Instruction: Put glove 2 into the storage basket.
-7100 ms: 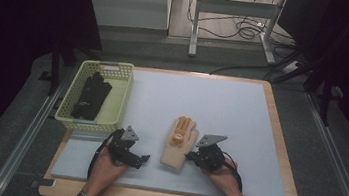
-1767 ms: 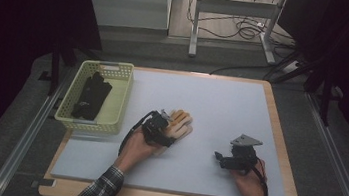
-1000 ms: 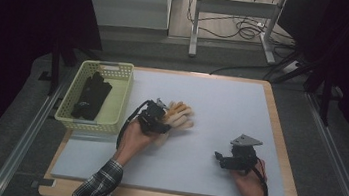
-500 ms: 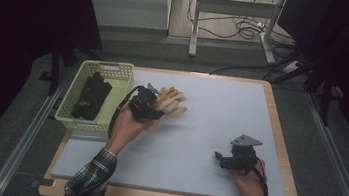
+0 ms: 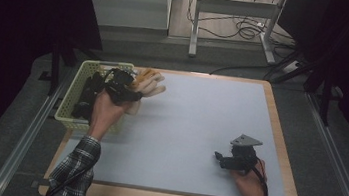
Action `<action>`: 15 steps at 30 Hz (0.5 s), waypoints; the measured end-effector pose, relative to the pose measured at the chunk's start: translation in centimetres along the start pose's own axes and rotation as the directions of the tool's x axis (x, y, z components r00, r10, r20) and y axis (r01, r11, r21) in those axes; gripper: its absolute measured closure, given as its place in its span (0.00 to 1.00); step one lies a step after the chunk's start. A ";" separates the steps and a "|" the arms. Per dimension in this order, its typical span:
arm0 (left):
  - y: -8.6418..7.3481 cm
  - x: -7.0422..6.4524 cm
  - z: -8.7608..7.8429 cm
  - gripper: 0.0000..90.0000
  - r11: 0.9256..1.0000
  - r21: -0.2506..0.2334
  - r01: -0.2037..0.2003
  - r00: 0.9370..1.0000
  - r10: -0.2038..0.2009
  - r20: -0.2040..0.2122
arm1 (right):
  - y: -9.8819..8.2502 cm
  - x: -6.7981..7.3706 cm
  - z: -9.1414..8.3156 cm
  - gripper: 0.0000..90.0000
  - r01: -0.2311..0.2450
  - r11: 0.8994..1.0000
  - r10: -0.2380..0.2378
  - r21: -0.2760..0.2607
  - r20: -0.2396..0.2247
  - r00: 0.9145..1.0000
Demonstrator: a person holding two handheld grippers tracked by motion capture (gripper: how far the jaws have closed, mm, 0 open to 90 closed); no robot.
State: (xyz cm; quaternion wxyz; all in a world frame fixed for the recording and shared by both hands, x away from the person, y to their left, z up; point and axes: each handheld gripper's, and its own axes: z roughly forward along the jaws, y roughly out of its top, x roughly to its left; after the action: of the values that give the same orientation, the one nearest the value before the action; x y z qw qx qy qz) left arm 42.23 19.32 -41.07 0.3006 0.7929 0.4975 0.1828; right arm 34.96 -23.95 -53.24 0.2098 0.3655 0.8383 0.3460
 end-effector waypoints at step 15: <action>-2.5 7.7 -1.4 0.62 0.988 -0.008 0.151 0.977 -0.151 -0.153 | 0.0 0.0 0.0 0.19 -0.001 1.000 0.001 0.000 -0.001 1.000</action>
State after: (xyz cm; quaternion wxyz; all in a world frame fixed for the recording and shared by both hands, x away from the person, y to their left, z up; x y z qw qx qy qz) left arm 43.10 27.50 -41.77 0.2728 0.7370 0.5783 0.2189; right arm 34.98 -23.96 -53.25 0.2094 0.3657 0.8382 0.3462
